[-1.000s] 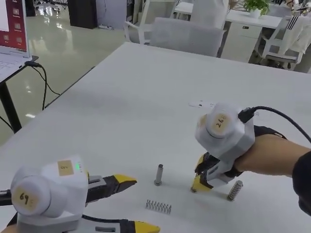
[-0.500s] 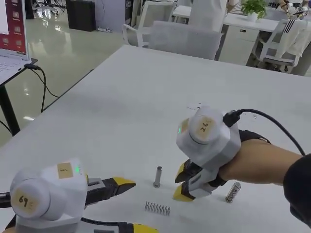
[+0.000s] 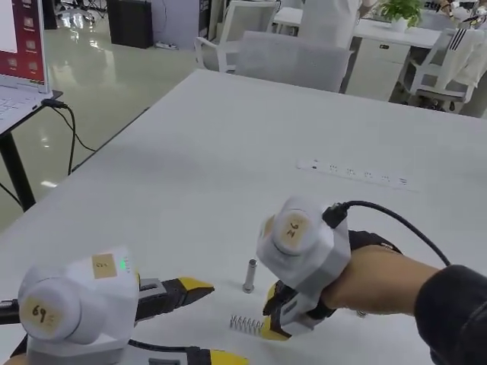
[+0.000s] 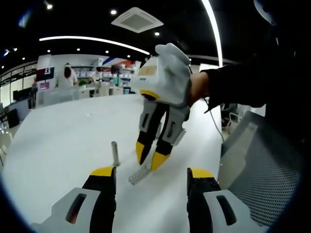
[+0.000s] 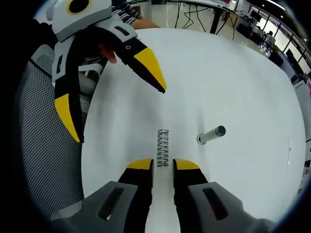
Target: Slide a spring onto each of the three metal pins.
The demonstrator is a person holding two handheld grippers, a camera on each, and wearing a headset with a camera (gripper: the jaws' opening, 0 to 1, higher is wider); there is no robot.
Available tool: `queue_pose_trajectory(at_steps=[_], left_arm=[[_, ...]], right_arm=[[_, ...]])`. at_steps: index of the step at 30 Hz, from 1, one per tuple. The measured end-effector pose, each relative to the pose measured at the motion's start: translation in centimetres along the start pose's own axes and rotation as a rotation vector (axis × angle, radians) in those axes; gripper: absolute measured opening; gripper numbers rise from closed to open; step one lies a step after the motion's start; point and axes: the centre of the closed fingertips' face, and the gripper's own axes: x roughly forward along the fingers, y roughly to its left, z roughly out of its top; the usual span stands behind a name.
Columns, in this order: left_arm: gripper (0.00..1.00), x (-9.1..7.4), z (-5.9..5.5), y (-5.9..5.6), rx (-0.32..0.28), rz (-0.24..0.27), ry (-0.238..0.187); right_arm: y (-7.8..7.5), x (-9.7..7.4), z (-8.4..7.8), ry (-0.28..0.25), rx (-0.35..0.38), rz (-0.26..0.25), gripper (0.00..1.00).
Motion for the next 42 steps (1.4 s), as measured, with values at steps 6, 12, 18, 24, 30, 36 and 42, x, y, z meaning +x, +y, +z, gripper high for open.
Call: queue_pose_trajectory(at_steps=[6, 12, 18, 24, 30, 36, 42], left_arm=[[0.53, 0.1, 0.0, 0.0, -0.001, 0.001, 0.005], [0.53, 0.1, -0.1, 0.0, -0.001, 0.004, 0.010], [0.52, 0.0, -0.1, 0.0, 0.003, 0.008, 0.012], [0.52, 0.1, -0.2, -0.1, 0.003, 0.007, 0.013], [0.50, 0.4, 0.0, -0.3, 0.011, -0.004, 0.007], [0.44, 0.5, 0.2, -0.6, 0.022, -0.026, 0.001], [0.33, 0.8, 0.4, -1.2, 0.046, -0.060, -0.009]], right_arm=[[0.3, 0.5, -0.1, 0.014, -0.012, 0.002, 0.12], [0.2, 0.9, -0.5, 0.048, -0.048, -0.016, 0.09], [0.1, 0.9, -0.3, 0.047, -0.050, -0.023, 0.08], [0.4, -0.6, 0.1, 0.025, -0.053, -0.013, 0.08], [0.8, -2.3, 0.3, 0.019, -0.060, 0.008, 0.08], [1.9, -4.3, 0.7, 0.008, -0.096, 0.051, 0.08], [3.3, -5.6, 1.2, 0.001, -0.149, 0.096, 0.08]])
